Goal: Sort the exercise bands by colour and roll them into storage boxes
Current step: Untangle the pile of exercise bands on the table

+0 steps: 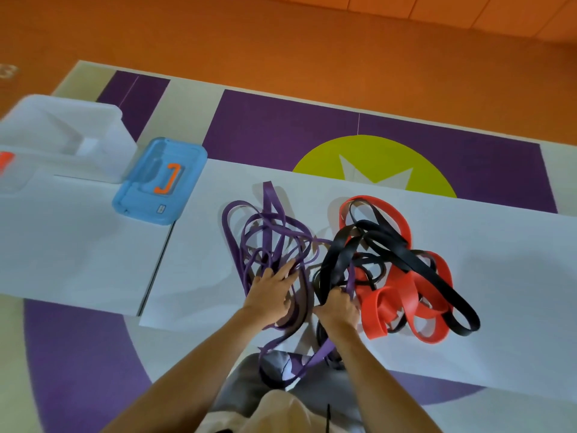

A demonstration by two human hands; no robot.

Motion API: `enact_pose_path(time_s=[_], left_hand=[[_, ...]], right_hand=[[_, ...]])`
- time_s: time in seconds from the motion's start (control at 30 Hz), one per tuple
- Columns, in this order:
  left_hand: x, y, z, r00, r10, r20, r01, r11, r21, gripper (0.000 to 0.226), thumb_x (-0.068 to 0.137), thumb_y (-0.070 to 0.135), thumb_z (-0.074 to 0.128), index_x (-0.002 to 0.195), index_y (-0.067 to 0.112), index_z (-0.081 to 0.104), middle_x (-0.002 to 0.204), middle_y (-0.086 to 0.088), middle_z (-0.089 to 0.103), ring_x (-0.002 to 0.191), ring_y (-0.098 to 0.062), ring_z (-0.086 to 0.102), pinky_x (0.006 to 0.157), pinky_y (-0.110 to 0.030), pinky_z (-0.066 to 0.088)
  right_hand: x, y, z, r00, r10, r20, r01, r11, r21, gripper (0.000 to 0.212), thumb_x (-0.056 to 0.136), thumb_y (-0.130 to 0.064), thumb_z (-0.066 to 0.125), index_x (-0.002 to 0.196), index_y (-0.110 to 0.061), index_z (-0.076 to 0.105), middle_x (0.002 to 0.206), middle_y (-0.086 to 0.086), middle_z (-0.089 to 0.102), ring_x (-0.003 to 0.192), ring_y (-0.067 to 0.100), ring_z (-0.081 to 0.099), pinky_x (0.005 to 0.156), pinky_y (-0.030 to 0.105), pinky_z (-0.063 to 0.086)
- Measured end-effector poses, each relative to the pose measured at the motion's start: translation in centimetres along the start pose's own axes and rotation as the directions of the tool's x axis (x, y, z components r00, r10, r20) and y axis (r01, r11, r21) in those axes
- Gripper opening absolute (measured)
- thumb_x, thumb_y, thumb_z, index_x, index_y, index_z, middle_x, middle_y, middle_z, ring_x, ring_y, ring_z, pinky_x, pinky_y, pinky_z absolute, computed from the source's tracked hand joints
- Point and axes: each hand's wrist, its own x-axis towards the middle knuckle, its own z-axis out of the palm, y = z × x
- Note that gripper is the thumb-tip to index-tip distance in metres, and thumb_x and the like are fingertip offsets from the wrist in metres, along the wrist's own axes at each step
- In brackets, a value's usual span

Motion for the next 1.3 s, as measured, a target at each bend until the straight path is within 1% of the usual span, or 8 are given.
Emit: enact_pose_path(time_s=[0.37, 0.47, 0.53, 0.6, 0.8, 0.93, 1.13, 1.3], left_hand=[[0.3, 1.1, -1.3, 0.997, -0.022, -0.073, 0.02, 1.0, -0.023, 0.04, 0.107, 0.035, 0.047, 0.146, 0.036, 0.056, 0.177, 0.008, 0.005, 0.128, -0.023, 0.063, 0.125, -0.069, 0.007], [0.8, 2.2, -1.7, 1.0, -0.006, 0.026, 0.011, 0.983, -0.182, 0.033, 0.111, 0.036, 0.04, 0.129, 0.021, 0.062, 0.171, -0.001, 0.025, 0.115, -0.03, 0.069, 0.116, -0.063, 0.034], [0.4, 2.9, -2.7, 0.991, 0.06, 0.122, -0.021, 0.955, -0.297, 0.03, 0.113, 0.031, 0.035, 0.105, 0.012, 0.057, 0.126, -0.012, 0.055, 0.095, -0.028, 0.062, 0.091, -0.044, 0.046], [-0.4, 3.6, -4.2, 0.973, 0.105, 0.206, -0.004, 0.899, -0.437, 0.024, 0.112, 0.021, 0.029, 0.094, 0.013, 0.043, 0.091, -0.008, 0.046, 0.077, -0.021, 0.045, 0.074, -0.036, 0.035], [-0.3, 2.6, -3.9, 0.9, 0.1, 0.425, 0.292, 0.585, -0.757, 0.087, 0.097, 0.079, 0.039, 0.164, 0.03, 0.012, 0.153, -0.009, 0.056, 0.12, -0.021, 0.068, 0.116, -0.051, 0.033], [0.0, 3.0, -2.2, 0.948, 0.039, 0.317, 0.234, 0.59, -0.773, 0.104, 0.089, 0.047, 0.081, 0.162, 0.033, 0.008, 0.158, -0.009, 0.049, 0.121, -0.023, 0.063, 0.108, -0.039, 0.046], [1.8, 3.5, -1.2, 0.985, -0.137, 0.101, 0.163, 0.602, -0.782, 0.107, 0.087, 0.008, 0.077, 0.164, 0.039, 0.01, 0.159, -0.012, 0.036, 0.091, -0.016, 0.067, 0.064, -0.02, 0.054], [2.4, 2.7, -0.9, 0.968, -0.229, 0.099, 0.243, 0.777, -0.581, 0.098, 0.09, 0.022, 0.072, 0.164, 0.038, 0.01, 0.157, -0.015, 0.034, 0.125, -0.038, 0.061, 0.096, -0.042, 0.057]], right_hand=[[0.5, 0.2, -6.5, 1.0, -0.003, -0.01, 0.008, 0.833, 0.554, 0.01, 0.083, -0.019, 0.077, 0.083, -0.014, 0.068, 0.074, 0.0, 0.068, 0.072, 0.021, 0.066, 0.058, 0.028, 0.049], [1.2, -1.0, -8.4, 0.998, 0.061, -0.033, -0.022, 0.724, 0.689, 0.014, 0.08, -0.022, 0.083, 0.085, -0.014, 0.072, 0.08, 0.001, 0.073, 0.077, 0.021, 0.071, 0.072, 0.033, 0.057], [1.6, -1.8, -9.5, 0.996, 0.094, -0.005, -0.052, 0.594, 0.803, 0.017, 0.077, -0.02, 0.087, 0.081, -0.014, 0.071, 0.081, 0.006, 0.075, 0.079, 0.025, 0.072, 0.078, 0.038, 0.059], [1.9, -2.2, -10.2, 0.989, 0.143, 0.044, -0.107, 0.467, 0.878, 0.017, 0.079, -0.016, 0.085, 0.08, -0.011, 0.07, 0.081, 0.011, 0.074, 0.078, 0.029, 0.071, 0.079, 0.041, 0.059], [3.1, -1.6, -11.9, 0.941, 0.23, 0.246, -0.251, -0.006, 0.968, 0.025, 0.073, -0.006, 0.086, 0.095, -0.001, 0.075, 0.09, 0.014, 0.08, 0.086, 0.033, 0.077, 0.08, 0.04, 0.063], [6.2, -0.5, -12.5, 0.94, 0.184, 0.286, -0.242, -0.229, 0.943, 0.061, 0.063, -0.014, 0.089, 0.12, -0.002, 0.069, 0.106, 0.015, 0.078, 0.085, 0.029, 0.077, 0.066, 0.034, 0.062], [2.6, -1.2, -17.8, 0.939, -0.021, 0.342, -0.342, -0.135, 0.93, 0.02, 0.102, -0.017, 0.058, 0.107, 0.0, 0.065, 0.074, 0.014, 0.073, 0.077, 0.024, 0.068, 0.078, 0.033, 0.058], [1.6, 3.7, -20.9, 0.923, -0.104, 0.37, -0.352, 0.156, 0.923, 0.016, 0.099, -0.015, 0.06, 0.102, -0.001, 0.068, 0.083, 0.013, 0.07, 0.079, 0.025, 0.067, 0.075, 0.038, 0.061]])
